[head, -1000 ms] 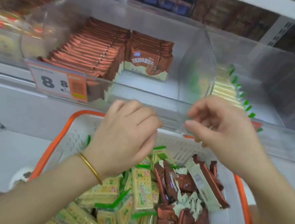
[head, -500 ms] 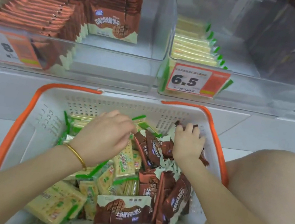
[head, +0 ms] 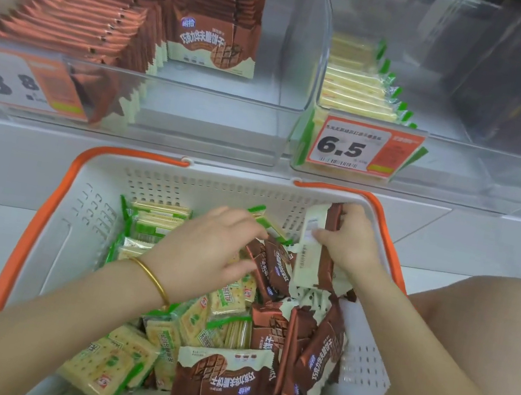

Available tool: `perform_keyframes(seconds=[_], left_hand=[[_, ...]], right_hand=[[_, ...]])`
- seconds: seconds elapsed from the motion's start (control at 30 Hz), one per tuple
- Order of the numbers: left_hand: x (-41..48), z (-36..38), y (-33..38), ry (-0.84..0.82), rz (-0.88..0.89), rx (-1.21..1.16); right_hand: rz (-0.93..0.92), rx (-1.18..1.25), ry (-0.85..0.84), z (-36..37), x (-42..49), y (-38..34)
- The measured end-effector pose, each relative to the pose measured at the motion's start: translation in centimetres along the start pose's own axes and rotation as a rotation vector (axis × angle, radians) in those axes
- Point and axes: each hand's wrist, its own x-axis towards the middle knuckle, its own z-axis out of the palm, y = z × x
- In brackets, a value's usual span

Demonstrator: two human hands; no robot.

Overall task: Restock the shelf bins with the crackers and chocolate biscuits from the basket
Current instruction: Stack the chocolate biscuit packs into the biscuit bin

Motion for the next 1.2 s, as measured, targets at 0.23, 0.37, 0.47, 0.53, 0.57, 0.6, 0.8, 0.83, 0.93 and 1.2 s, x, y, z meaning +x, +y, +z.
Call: perform_keyframes(seconds=[0.23,0.37,0.47,0.53,0.57,0.6,0.8,0.83,0.93,1.2], left_hand=[[-0.6,0.8,0.7,0.073,0.088,0.162],[-0.3,-2.5,0.5,0.171,-0.102,-0.097],[-0.1,-4.8,-1.2,0.191,-0.325,-0.582],[-0.1,-5.7,-2.0,0.155,-0.332,-0.738],[-0.2,-6.0,-2.3,0.131,-0.328,-0.781],[-0.2,-6.1,-2.5,0.121,-0.319,-0.824],[-0.8,-7.7,-3.4,0.082,-0.273,-1.011],[-1.0,-8.3,-3.4,0.076,-0.255,-1.04],[-1.3,-11.0,-3.4,0.206,-0.202,-1.124],[-0.8,-14.3,-7.4,0.906,-0.218,-0.075]], right_hand=[[0.347,0.991,-0.526,0.4,-5.0,-5.2],[0.339,0.755,-0.526,0.0,-5.8,-6.4],[-0.034,0.067,-0.351,-1.2,-6.0,-6.6],[-0.289,-0.048,-0.245,-2.0,-6.1,-7.0],[-0.356,-0.014,-0.245,-2.5,-6.4,-7.5],[-0.41,0.016,-0.267,-2.9,-6.7,-8.1],[-0.475,0.24,-0.521,-4.3,-7.5,-11.5],[-0.47,0.249,-0.566,-4.7,-7.6,-12.3],[-0.483,0.266,-0.627,-6.3,-7.4,-15.9],[-0.587,-0.012,-0.122,-5.4,2.1,-27.4]])
